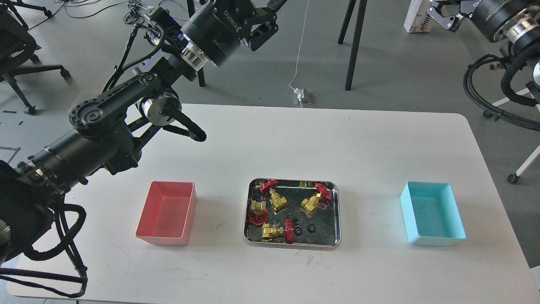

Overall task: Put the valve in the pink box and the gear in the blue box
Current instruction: 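Reach the left gripper over the pink box toward the metal tray, then grasp a brass valve with red handle on the tray with left gripper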

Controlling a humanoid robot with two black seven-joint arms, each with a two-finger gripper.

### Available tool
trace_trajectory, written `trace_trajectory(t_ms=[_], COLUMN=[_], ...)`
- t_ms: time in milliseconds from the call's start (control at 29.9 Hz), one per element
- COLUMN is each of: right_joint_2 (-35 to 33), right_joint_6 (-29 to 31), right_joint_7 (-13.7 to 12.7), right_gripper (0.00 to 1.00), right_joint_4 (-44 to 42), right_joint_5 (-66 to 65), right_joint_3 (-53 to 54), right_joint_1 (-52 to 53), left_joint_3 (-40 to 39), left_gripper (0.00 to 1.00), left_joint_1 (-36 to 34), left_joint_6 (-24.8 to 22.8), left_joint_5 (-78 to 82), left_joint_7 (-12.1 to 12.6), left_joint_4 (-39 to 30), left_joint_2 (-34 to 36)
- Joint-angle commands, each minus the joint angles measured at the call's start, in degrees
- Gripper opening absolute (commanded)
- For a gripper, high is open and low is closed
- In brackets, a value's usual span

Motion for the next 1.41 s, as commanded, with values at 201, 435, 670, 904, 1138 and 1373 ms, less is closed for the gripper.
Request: trace_trajectory(t_ms=[201,435,670,904,1138,1373], right_joint_2=[-0.9,-2.75,-3.19,-1.79,0.41,0.41], right_joint_6=[-2.26,-6.4,-7.01,-10.27,-10.36,-10.36], right_joint_7=[-0.08,-0.17,-0.35,-4.39,-4.39,-4.48], right_gripper=[1.0,1.0,1.0,1.0,1.0,1.0], right_joint_4=[-0.55,0.06,0.06,0.33,0.15,0.15], right_joint_5=[1.74,7.55,7.73,7.73,7.64,7.64], right_joint_3=[0.22,0.14,0.14,-0.13,-0.57,-0.74], right_joint_1=[-1.22,-1.14,-1.14,2.02,1.94,1.5], left_joint_3=[51.81,79.7,87.21,87.3,87.3,87.64], left_gripper=[0.99,0.99,0.98,0.98,0.98,0.97], left_joint_1=[-31.88,-36.65,-30.42,-22.16,-18.29,-12.75], left_joint_6=[11.32,26.68,35.76,38.56,41.56,41.56], left_joint_5=[1.69,19.1,19.89,25.08,26.83,28.94], left_joint_7=[0.0,0.0,0.0,0.0,0.0,0.0], left_joint_4=[-3.5,-6.14,-7.37,-7.46,-6.75,-2.37], left_joint_2=[-8.41,-16.17,-16.17,-16.17,-14.14,-13.62])
